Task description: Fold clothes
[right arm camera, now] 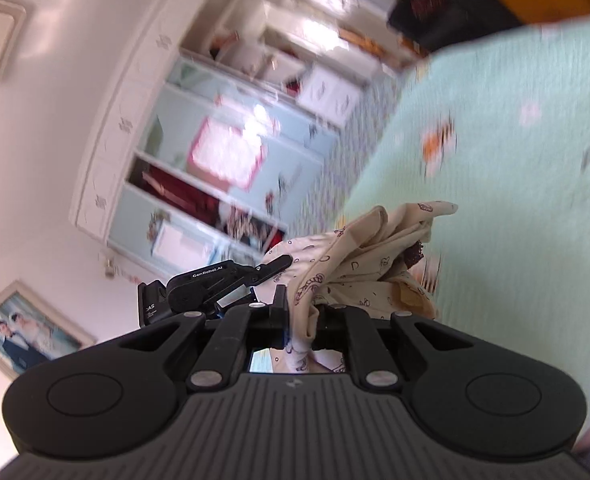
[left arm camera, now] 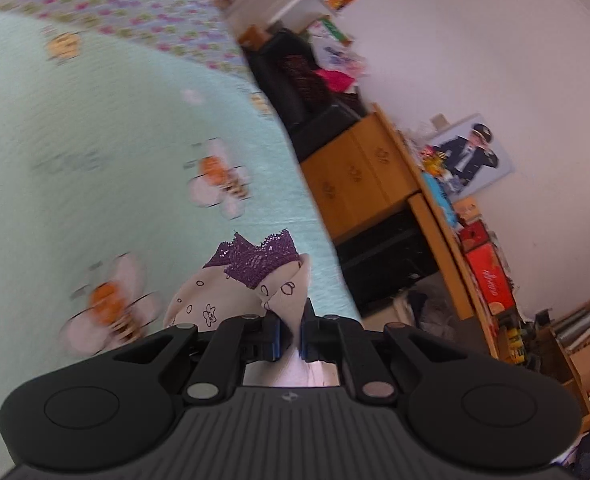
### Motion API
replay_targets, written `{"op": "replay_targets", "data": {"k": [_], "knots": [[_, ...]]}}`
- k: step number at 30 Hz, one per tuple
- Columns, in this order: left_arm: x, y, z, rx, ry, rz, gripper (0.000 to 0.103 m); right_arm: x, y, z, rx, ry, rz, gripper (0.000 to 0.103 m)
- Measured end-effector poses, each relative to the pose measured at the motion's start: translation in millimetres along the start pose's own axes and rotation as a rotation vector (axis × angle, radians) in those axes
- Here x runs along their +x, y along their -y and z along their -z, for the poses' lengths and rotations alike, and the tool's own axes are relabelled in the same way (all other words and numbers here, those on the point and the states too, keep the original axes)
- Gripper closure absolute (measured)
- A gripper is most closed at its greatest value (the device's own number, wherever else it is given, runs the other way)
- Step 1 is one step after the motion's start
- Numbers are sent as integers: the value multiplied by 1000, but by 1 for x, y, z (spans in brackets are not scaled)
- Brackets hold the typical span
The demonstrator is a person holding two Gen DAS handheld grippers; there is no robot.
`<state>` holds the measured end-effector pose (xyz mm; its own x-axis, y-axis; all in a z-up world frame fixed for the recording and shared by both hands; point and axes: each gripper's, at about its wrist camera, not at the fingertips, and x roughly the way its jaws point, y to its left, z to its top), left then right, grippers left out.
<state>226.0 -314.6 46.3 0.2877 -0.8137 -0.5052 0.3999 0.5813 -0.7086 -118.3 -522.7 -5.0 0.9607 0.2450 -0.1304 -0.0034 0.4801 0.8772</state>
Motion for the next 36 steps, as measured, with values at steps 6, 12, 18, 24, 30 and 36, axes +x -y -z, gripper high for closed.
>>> {"op": "replay_targets", "data": {"k": [6, 12, 18, 24, 30, 36], "knots": [[120, 47, -19, 106, -53, -4, 89, -25, 56, -55, 16, 149, 22, 91], [262, -15, 35, 152, -243, -279, 82, -13, 184, -45, 180, 144, 266, 91], [238, -57, 85, 86, -243, -187, 78, -12, 266, -12, 312, 171, 381, 82], [195, -64, 145, 67, -313, -78, 78, -12, 266, -1, 322, 215, 355, 80], [192, -66, 182, -30, -391, -43, 74, -6, 267, -7, 357, 217, 336, 60], [213, -70, 188, -187, -411, -13, 73, 3, 264, -15, 349, 210, 343, 58]]}}
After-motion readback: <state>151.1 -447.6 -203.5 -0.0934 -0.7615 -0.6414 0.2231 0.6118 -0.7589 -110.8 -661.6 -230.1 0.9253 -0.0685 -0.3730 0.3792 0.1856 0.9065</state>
